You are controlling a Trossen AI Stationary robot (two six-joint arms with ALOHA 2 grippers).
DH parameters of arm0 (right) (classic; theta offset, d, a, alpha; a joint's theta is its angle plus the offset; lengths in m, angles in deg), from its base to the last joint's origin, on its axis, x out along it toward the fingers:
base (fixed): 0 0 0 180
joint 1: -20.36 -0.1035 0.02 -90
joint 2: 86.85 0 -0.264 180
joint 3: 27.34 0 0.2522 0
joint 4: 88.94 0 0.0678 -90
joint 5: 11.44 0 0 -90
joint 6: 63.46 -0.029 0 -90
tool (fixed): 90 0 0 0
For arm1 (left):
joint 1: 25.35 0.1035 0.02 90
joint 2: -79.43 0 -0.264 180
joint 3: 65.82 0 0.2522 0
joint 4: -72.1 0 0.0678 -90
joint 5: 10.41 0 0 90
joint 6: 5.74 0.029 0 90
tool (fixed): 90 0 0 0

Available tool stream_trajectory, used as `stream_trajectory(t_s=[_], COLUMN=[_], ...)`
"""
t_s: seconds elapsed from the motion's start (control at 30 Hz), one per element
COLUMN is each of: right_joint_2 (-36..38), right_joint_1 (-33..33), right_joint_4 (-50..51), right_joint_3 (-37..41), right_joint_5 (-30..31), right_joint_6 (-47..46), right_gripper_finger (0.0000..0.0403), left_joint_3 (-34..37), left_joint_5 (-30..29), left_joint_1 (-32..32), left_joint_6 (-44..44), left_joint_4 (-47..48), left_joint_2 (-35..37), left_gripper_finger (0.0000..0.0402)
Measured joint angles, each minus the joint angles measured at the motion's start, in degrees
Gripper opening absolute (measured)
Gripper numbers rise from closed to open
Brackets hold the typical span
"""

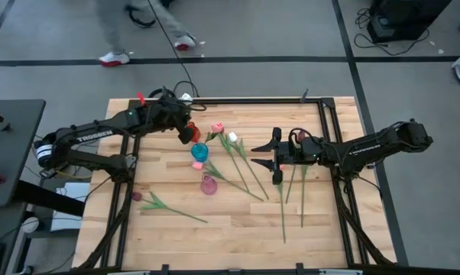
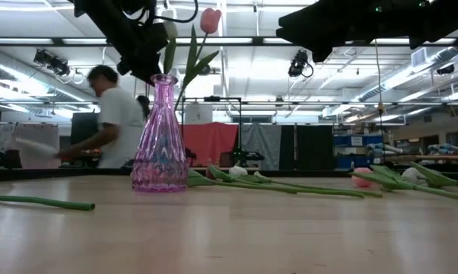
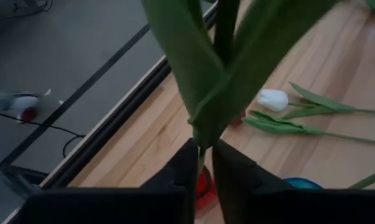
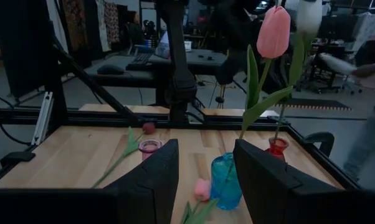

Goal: Sort flowers into vase by color
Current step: Put the bottom left white flower into the red vase, then put the bottom left red flower into the purple vase

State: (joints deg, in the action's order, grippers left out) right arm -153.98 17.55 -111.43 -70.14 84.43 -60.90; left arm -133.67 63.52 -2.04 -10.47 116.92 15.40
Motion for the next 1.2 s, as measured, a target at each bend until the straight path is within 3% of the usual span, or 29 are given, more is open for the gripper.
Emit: stream_trajectory(t_s=[0.2, 0.33, 0.5, 0.7, 0.97, 1.2], right_joint_2=[0.0, 0.0, 0.0, 0.0, 0.0, 0.0], right_joint_1=[0.0, 0.11, 0.74, 1.42, 1.26, 0.59], right_joint_4=[-0.03, -0.07, -0.04, 0.09, 3.2, 3.93], right_joint_3=[0.0, 0.0, 0.0, 0.0, 0.0, 0.0], right_joint_5=[0.05, 0.31, 0.31, 0.46, 0.46, -2.44], right_joint_6=[0.0, 0.02, -0.02, -0.28, -1.8, -0.45], right_gripper_finger=[0.0165, 0.0165, 0.0165, 0.0165, 0.0165, 0.0165], left_joint_3=[0.02, 0.02, 0.02, 0.0, 0.0, -2.55], left_joint_5=[-0.11, -0.11, 1.09, 7.13, 11.74, 11.66], left_joint_1=[0.0, -0.14, -3.81, -15.78, -33.65, -36.86], left_joint_6=[0.0, 0.0, -2.58, -13.66, -20.0, -21.03], left_joint_4=[2.34, 6.6, 12.01, 18.61, 22.07, 20.96], left_joint_2=[0.84, 3.24, 8.69, 13.25, 8.76, 4.86], left_gripper_finger=[0.0142, 0.0172, 0.0177, 0.0177, 0.0177, 0.0177])
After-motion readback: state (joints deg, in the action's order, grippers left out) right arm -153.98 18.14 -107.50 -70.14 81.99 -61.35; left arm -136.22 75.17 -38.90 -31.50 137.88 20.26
